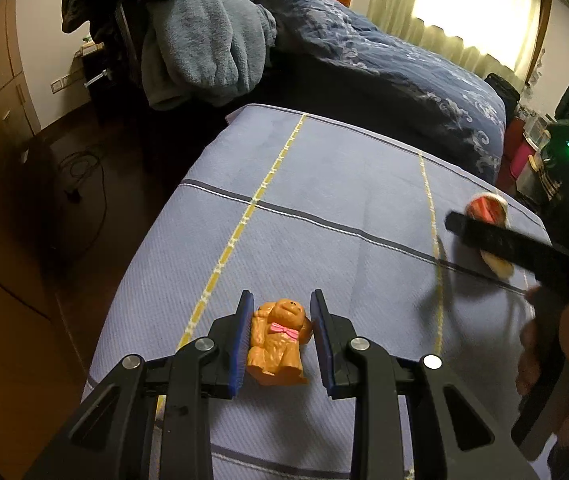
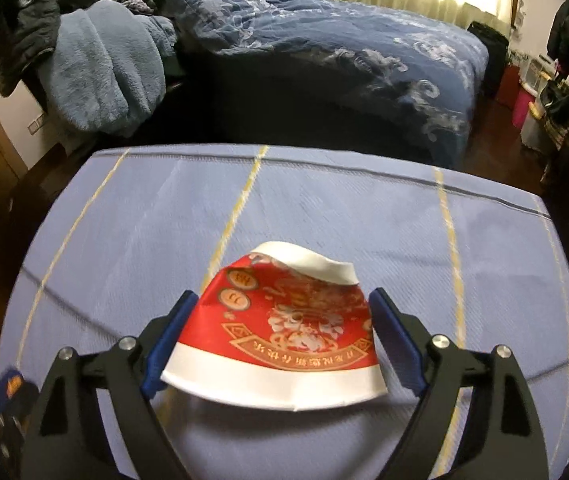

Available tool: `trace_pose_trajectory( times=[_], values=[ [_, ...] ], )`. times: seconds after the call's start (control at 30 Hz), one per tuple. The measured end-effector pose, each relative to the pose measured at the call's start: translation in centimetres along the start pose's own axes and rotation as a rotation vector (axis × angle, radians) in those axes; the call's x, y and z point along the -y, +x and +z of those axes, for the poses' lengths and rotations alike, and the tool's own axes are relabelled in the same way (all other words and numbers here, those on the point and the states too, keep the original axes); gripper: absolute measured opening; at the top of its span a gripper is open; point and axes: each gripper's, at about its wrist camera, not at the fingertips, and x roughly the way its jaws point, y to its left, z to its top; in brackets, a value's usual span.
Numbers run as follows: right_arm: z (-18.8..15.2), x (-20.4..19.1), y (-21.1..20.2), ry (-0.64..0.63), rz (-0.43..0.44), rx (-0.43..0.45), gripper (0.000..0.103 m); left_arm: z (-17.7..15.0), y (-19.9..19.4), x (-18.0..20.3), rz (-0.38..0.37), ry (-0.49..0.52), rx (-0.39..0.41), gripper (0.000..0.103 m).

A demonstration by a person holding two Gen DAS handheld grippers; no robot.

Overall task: Collect trash
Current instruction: 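Carry both items over the wastebasket and open both tools to drop them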

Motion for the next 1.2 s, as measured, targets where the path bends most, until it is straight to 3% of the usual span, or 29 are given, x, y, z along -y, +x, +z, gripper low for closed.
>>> trace_pose_trajectory(
  times=[0.43, 0.77, 1.2],
  values=[
    [-7.3, 5.3, -7.8, 0.074, 0.001, 0.019, 0.086, -1.8, -3.1, 3.8, -0.021, 0.072, 0.016, 0.029],
    [-12.2, 9.9, -13.7, 0.177, 0.009, 0.047, 0.086, -3.2, -5.5, 9.1, -0.072, 0.159, 0.039, 0.029],
    [-16.8, 16.6, -18.5, 0.312, -0.01, 0.081, 0.086, -4.6, -7.2, 15.8, -0.122, 0.268, 0.049, 0.029]
  ],
)
